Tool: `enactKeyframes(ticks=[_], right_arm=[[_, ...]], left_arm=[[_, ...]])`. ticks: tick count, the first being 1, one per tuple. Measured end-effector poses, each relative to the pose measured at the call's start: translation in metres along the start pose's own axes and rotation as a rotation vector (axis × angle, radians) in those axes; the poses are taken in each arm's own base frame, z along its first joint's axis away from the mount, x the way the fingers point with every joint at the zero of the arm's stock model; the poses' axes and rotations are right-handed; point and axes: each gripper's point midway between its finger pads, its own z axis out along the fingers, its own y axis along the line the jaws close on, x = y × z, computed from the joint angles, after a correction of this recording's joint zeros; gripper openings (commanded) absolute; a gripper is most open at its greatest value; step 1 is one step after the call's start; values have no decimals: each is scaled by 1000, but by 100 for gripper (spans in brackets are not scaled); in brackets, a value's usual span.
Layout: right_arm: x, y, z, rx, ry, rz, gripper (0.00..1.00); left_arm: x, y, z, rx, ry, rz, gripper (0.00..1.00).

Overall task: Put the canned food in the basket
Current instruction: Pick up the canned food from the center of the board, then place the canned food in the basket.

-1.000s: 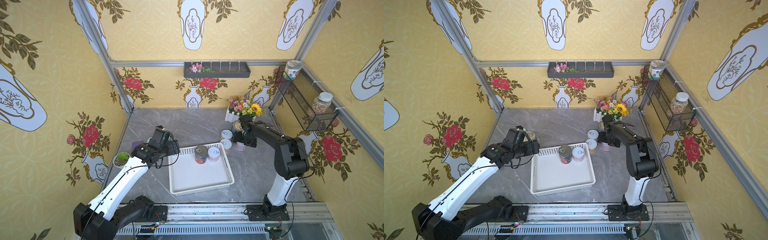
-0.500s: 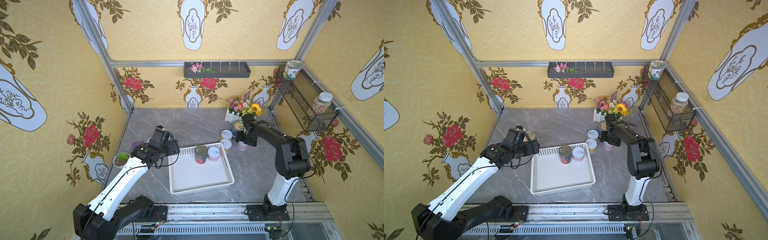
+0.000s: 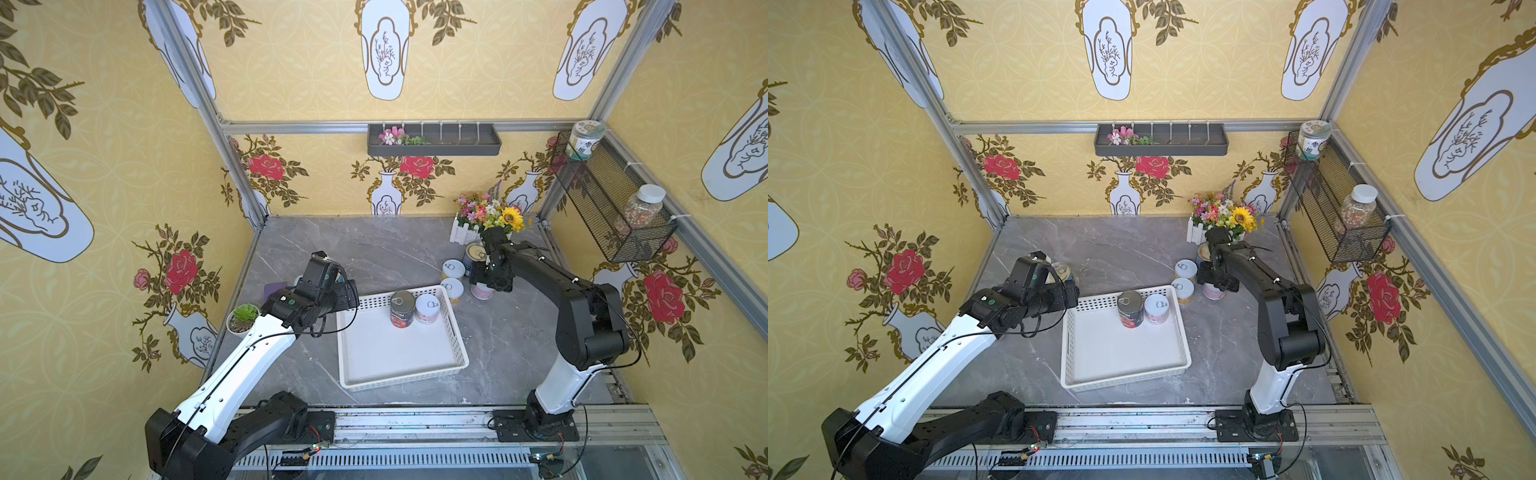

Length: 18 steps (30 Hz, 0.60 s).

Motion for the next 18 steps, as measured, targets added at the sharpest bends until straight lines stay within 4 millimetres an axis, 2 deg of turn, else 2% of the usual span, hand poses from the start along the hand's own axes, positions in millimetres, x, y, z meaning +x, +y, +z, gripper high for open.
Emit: enactKeyframes(ticks=[8, 12, 17, 18], right_arm=[[12, 34, -55, -56, -92, -92, 73], [21, 49, -94, -97, -152, -132, 73], [44, 82, -141, -200, -207, -222, 73], [58, 93, -116, -165, -130, -261, 73]], left_arm=[[0, 0, 0, 0, 1, 0, 100], [-1, 0, -2, 5, -7, -1, 100], [0, 0, -2, 5, -6, -2, 100], [0, 0, -2, 4, -5, -1, 100]])
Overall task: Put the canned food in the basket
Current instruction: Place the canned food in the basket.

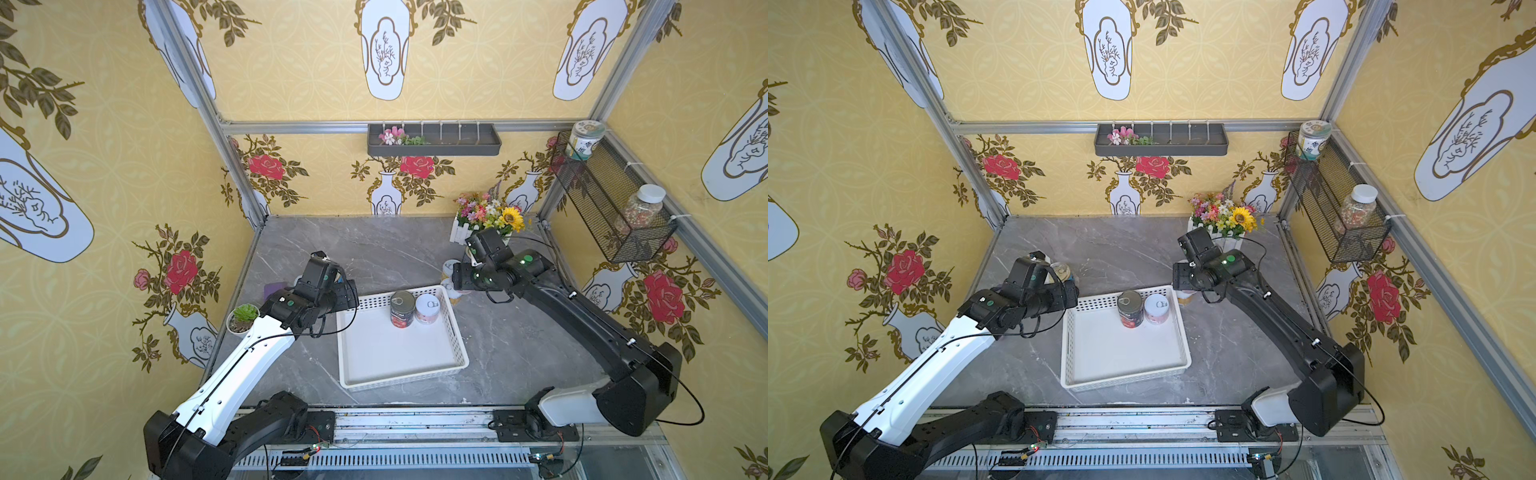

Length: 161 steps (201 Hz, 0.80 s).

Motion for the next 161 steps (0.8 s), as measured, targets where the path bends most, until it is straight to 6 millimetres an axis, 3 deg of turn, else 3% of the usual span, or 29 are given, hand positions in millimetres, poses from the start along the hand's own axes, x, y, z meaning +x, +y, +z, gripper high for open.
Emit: enactKeyframes(ticks=[1, 40, 83, 161], right_arm=[[-7, 0, -33, -47, -87, 10, 73], [28, 37, -50, -116, -70, -98, 73], [73, 55, -41, -112, -15, -185, 73], [111, 60, 4, -23, 66, -242, 73]], left_arm=[[0, 0, 0, 0, 1, 0, 100], [1, 0, 2, 1, 8, -2, 100], [0, -2, -7, 27, -15, -7, 100], [0, -1, -9, 29, -18, -22, 100]])
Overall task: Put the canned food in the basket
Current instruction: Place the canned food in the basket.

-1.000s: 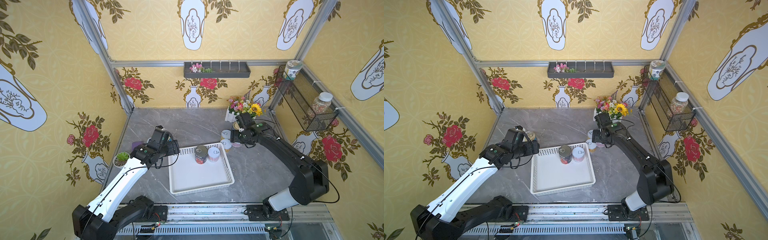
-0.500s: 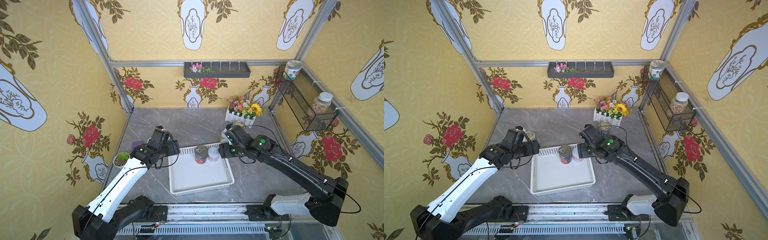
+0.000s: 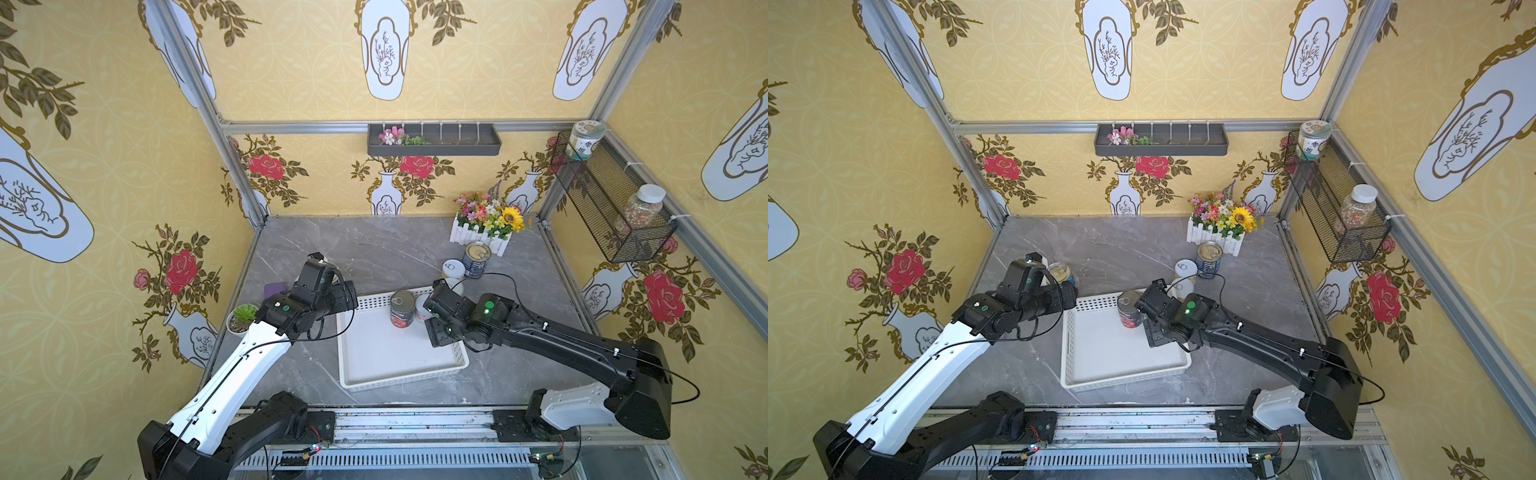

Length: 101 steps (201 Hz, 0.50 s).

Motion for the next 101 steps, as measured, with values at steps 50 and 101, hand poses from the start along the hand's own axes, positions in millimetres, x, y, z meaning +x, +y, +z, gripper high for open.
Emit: enactKeyframes(ticks=[50, 101], right_arm=[[0, 10, 26, 22, 26, -13, 73], [3, 14, 53, 57, 57, -26, 74]], left_arm=[[0, 0, -1, 1, -2, 0, 100], [0, 0, -1, 0, -2, 0, 100]])
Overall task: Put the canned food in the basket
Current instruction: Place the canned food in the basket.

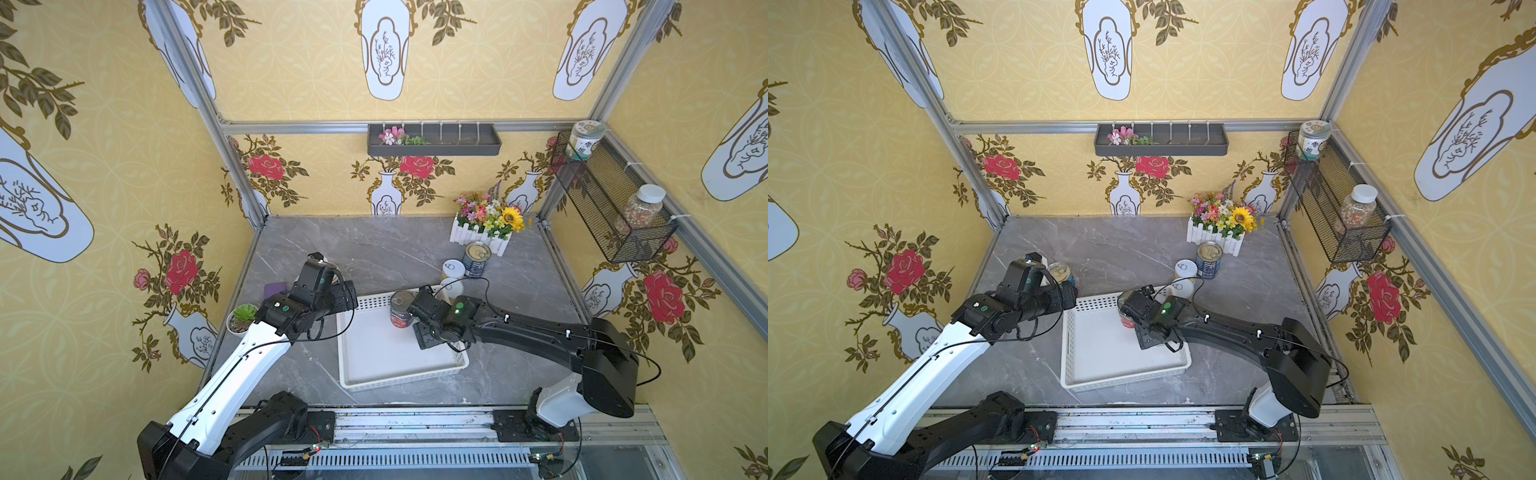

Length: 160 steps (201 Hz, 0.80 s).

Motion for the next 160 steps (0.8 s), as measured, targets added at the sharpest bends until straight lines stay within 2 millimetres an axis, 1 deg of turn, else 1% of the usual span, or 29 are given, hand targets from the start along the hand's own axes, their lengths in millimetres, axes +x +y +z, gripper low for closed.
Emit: enactKeyframes(ticks=[34, 99, 137, 160], right_arm=[[1, -3, 17, 34, 31, 4, 75], [-2, -17, 32, 56, 59, 47, 77], [-4, -19, 35, 53, 57, 57, 85], [-8, -20, 37, 52, 47, 64, 88]], left_arm=[[0, 0, 0, -1, -1, -1, 100], [0, 1, 1, -5, 0, 0, 100], [0, 1, 1, -5, 0, 0, 100], [0, 1, 1, -6, 2, 0, 100]])
